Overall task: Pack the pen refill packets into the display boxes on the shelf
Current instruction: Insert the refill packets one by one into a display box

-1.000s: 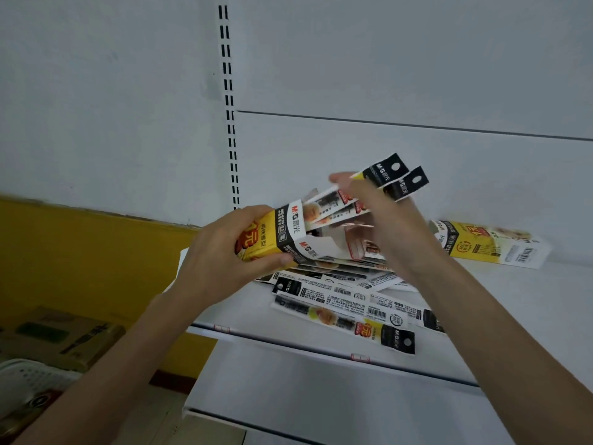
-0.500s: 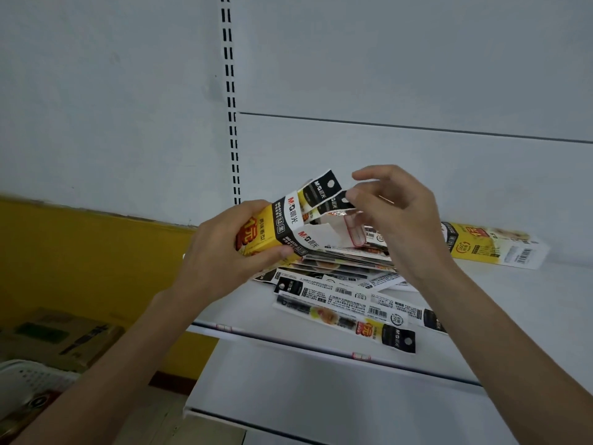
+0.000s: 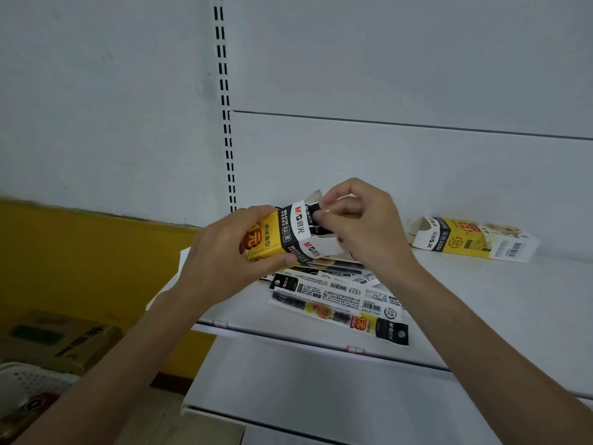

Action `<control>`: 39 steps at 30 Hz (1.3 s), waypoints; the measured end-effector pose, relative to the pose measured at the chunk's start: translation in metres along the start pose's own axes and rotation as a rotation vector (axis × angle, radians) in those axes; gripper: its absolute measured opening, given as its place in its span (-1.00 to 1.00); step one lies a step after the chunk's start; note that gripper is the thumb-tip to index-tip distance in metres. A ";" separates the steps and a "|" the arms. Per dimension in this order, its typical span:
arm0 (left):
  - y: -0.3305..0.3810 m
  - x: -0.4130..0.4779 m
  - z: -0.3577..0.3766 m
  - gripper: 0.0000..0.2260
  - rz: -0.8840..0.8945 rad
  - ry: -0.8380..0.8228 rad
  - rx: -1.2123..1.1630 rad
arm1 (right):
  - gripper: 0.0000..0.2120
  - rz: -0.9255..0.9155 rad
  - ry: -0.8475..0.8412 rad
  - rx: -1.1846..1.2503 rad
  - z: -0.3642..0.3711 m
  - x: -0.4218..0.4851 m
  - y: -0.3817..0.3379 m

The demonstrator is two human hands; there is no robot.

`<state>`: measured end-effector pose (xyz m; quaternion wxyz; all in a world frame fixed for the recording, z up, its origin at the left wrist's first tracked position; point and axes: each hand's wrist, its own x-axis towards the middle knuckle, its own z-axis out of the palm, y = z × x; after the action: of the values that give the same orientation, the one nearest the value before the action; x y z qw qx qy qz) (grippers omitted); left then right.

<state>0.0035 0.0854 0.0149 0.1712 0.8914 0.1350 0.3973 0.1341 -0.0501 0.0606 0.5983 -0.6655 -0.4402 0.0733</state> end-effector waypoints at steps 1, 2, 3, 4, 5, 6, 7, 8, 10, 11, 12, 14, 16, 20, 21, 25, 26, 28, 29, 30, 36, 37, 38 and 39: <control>0.000 0.000 0.000 -0.28 0.004 0.000 0.007 | -0.84 0.001 -0.018 -0.017 0.002 -0.001 0.000; 0.000 0.000 -0.001 -0.29 0.005 0.000 0.014 | -0.85 0.010 -0.032 -0.022 0.003 -0.001 0.000; 0.000 -0.001 -0.001 -0.29 0.003 -0.002 0.020 | -0.86 0.029 -0.036 -0.004 0.003 -0.001 -0.001; -0.001 -0.001 -0.002 -0.29 -0.005 -0.003 0.026 | -0.87 0.051 -0.034 0.037 0.001 0.000 -0.003; -0.001 -0.001 -0.003 -0.29 -0.014 -0.002 0.029 | -0.88 0.073 -0.035 0.082 -0.002 0.002 -0.004; -0.002 -0.002 -0.003 -0.29 -0.020 -0.001 0.032 | -0.89 0.092 -0.053 0.116 -0.004 0.004 -0.006; -0.002 -0.002 -0.003 -0.28 -0.018 0.001 0.036 | -0.89 0.107 -0.082 0.136 -0.005 0.004 -0.009; -0.002 -0.003 -0.002 -0.28 -0.011 0.001 0.046 | -0.88 0.117 -0.109 0.149 -0.005 0.004 -0.009; 0.000 -0.003 -0.001 -0.26 -0.007 -0.004 0.064 | -0.85 0.125 -0.128 0.141 -0.002 0.002 -0.009; 0.000 -0.003 0.000 -0.25 -0.011 -0.002 0.067 | -0.85 0.127 -0.124 0.126 0.000 0.001 -0.009; 0.000 -0.003 0.000 -0.25 -0.012 0.003 0.067 | -0.85 0.134 -0.122 0.120 0.001 0.001 -0.008; -0.002 -0.003 0.000 -0.25 -0.017 0.003 0.067 | -0.89 0.170 -0.144 0.141 0.001 0.001 -0.008; -0.003 -0.003 -0.001 -0.25 -0.022 -0.001 0.069 | -0.89 0.210 -0.176 0.194 -0.001 0.002 -0.008; -0.004 -0.001 0.000 -0.27 -0.011 0.007 0.080 | -0.82 0.206 -0.203 0.192 -0.002 0.003 -0.008; -0.004 -0.001 0.001 -0.27 -0.008 0.006 0.082 | -0.83 0.211 -0.212 0.181 -0.001 0.002 -0.008; -0.005 0.001 0.000 -0.30 -0.007 0.012 0.067 | -0.85 0.157 -0.197 0.153 -0.003 0.004 -0.002; -0.006 0.001 -0.002 -0.32 -0.005 0.020 0.060 | -0.86 0.097 -0.140 0.086 -0.006 0.005 0.002; -0.008 0.002 -0.005 -0.33 0.003 0.042 0.047 | -0.87 -0.046 -0.019 -0.118 -0.017 0.007 0.013; -0.008 0.002 -0.006 -0.33 0.000 0.051 0.040 | -0.88 -0.077 -0.015 -0.204 -0.023 0.005 0.019; -0.008 0.002 -0.007 -0.33 -0.007 0.058 0.034 | -0.88 -0.073 -0.060 -0.274 -0.028 0.002 0.026; -0.007 0.003 -0.005 -0.31 -0.007 0.067 0.007 | -0.79 -0.001 -0.458 -0.554 -0.035 -0.022 0.059; -0.006 0.003 -0.004 -0.32 -0.016 0.068 0.006 | -0.74 -0.018 -0.506 -0.611 -0.035 -0.022 0.062; -0.005 0.003 -0.003 -0.34 -0.024 0.067 0.011 | -0.71 -0.026 -0.532 -0.655 -0.034 -0.021 0.064; -0.004 0.003 -0.003 -0.34 -0.027 0.065 0.017 | -0.68 -0.019 -0.538 -0.675 -0.034 -0.020 0.064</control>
<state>0.0026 0.0907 0.0168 0.1645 0.8775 0.1560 0.4226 0.1754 -0.0820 0.0061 0.2116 -0.7772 -0.5857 0.0906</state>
